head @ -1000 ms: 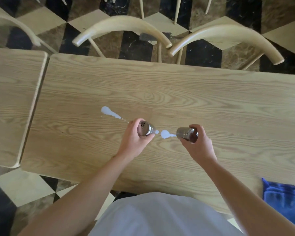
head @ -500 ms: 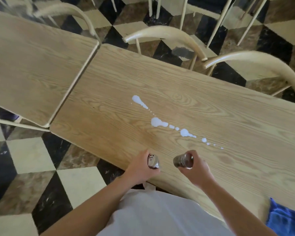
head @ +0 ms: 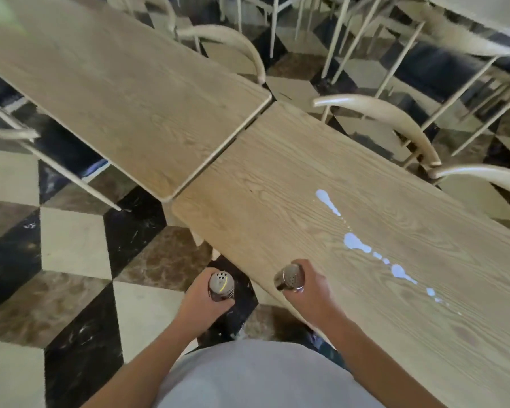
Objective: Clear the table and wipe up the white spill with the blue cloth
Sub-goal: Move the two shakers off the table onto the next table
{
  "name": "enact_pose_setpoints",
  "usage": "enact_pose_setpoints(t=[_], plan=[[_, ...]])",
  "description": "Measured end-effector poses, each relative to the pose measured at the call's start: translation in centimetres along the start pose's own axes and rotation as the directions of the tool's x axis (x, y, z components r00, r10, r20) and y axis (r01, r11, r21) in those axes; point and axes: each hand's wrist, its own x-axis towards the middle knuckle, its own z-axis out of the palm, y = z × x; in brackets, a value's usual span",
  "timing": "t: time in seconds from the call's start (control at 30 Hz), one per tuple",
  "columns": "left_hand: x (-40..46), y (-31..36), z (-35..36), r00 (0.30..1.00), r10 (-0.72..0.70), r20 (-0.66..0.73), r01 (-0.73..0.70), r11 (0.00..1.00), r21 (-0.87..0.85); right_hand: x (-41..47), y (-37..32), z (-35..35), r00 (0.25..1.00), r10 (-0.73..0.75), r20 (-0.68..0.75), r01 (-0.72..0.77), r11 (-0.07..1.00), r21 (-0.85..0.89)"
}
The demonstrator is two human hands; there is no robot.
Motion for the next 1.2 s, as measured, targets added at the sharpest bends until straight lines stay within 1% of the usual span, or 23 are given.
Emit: enact_pose_setpoints(t=[0.2,0.27,0.4,0.47,0.57,0.73,0.87,1.0,1.1,1.2], plan=[[-1.8,-6.4,-9.5,0.985,-0.117,-0.126,0.103,0.988,-0.118,1.2,-8.7,8.6,0.986,-0.116,0.12,0.12,0.992,-0.033],[-2.0,-8.0,-11.5,0.971,-0.163,-0.177,0.133,0.976,-0.174,1.3,-11.2,11.1,0.973,-0.163,0.163,0.174,0.983,-0.058],[-1.8,-9.8,-13.9,0.94,-0.216,-0.264,0.138,0.948,-0.286,3.1,-15.6,13.8,0.939,-0.228,0.257,0.271,0.951,-0.148],[-1.5,-10.4,-14.4,0.93,-0.237,-0.28,0.146,0.939,-0.311,4.3,-17.7,14.7,0.927,-0.259,0.271,0.312,0.934,-0.174],[-0.7,-11.1,-15.4,0.924,-0.258,-0.281,0.167,0.936,-0.31,6.4,-20.5,16.4,0.916,-0.275,0.292,0.333,0.927,-0.172],[2.8,-12.1,-19.6,0.889,-0.354,-0.289,0.255,0.909,-0.329,11.8,-24.8,19.8,0.877,-0.275,0.394,0.358,0.921,-0.154],[7.9,-10.8,-24.7,0.884,-0.364,-0.293,0.28,0.915,-0.292,17.6,-29.8,21.6,0.865,-0.299,0.403,0.367,0.925,-0.102],[13.7,-9.0,-30.2,0.901,-0.329,-0.282,0.271,0.935,-0.227,22.7,-34.4,21.1,0.884,-0.299,0.359,0.336,0.941,-0.042],[19.4,-6.5,-34.2,0.918,-0.303,-0.254,0.25,0.943,-0.221,26.7,-36.9,20.3,0.909,-0.241,0.338,0.256,0.967,0.002],[25.3,-3.6,-36.8,0.932,-0.237,-0.276,0.191,0.964,-0.183,30.2,-38.2,19.4,0.938,-0.165,0.304,0.159,0.986,0.045]])
